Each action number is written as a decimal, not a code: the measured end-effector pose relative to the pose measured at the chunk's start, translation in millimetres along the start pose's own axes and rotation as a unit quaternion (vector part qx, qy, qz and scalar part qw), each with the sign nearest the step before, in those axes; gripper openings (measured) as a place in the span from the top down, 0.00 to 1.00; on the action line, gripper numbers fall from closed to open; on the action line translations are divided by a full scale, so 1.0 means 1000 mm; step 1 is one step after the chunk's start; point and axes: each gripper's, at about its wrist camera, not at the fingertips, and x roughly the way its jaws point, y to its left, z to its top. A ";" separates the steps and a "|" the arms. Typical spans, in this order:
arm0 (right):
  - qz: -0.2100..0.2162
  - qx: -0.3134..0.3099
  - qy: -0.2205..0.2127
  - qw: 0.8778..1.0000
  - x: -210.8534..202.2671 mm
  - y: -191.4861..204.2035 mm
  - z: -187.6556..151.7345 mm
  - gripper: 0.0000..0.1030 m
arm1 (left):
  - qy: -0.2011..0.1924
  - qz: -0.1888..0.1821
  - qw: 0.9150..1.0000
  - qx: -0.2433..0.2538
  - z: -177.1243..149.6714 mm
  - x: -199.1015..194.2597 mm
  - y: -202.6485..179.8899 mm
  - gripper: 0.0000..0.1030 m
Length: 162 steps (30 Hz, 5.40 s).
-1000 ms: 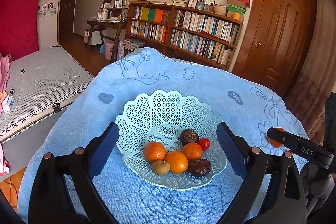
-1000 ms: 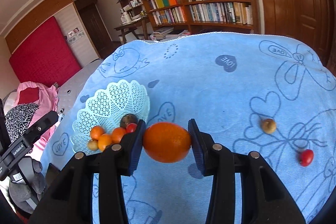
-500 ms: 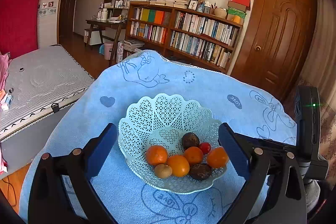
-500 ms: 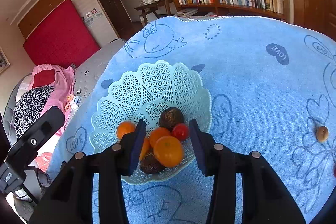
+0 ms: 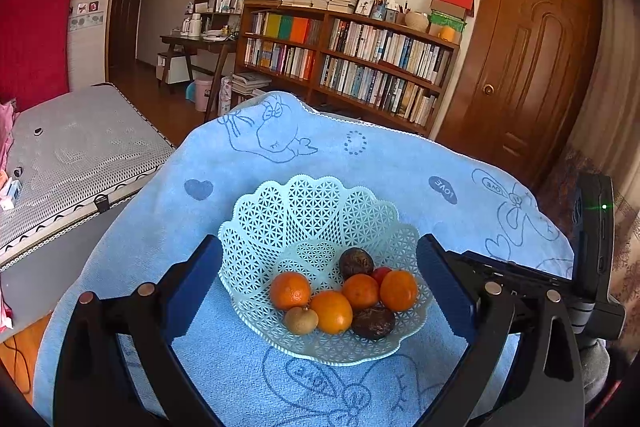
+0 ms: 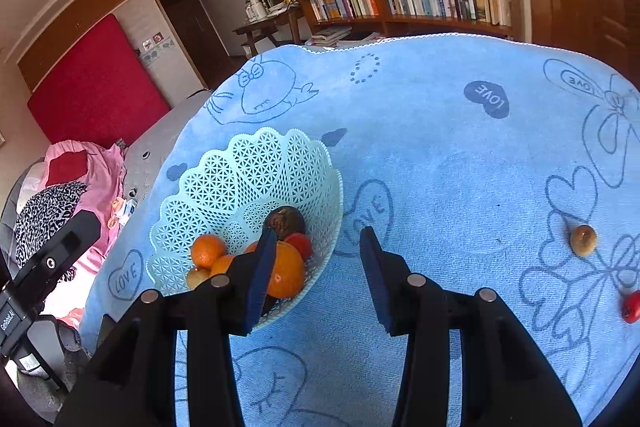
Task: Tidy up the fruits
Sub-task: 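Lower the held orange into the basket and open the right tool, then grasp the small red tomato on the cloth with the right tool, then grasp the last tan fruit with the left tool while the right holds the tomato, then carry the tan fruit into the basket and open the left tool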
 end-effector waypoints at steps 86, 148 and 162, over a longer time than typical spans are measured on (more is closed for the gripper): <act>-0.220 0.121 -0.050 0.967 -0.109 -0.214 -0.066 0.72 | 0.151 -0.158 0.959 0.178 -0.064 0.144 -0.251 0.10; -0.197 0.132 -0.066 0.969 -0.113 -0.216 -0.072 0.72 | 0.147 -0.167 0.953 0.207 -0.069 0.145 -0.287 0.73; -0.206 0.121 -0.058 0.969 -0.104 -0.211 -0.074 0.72 | 0.090 -0.114 0.978 0.148 -0.025 0.087 -0.184 0.73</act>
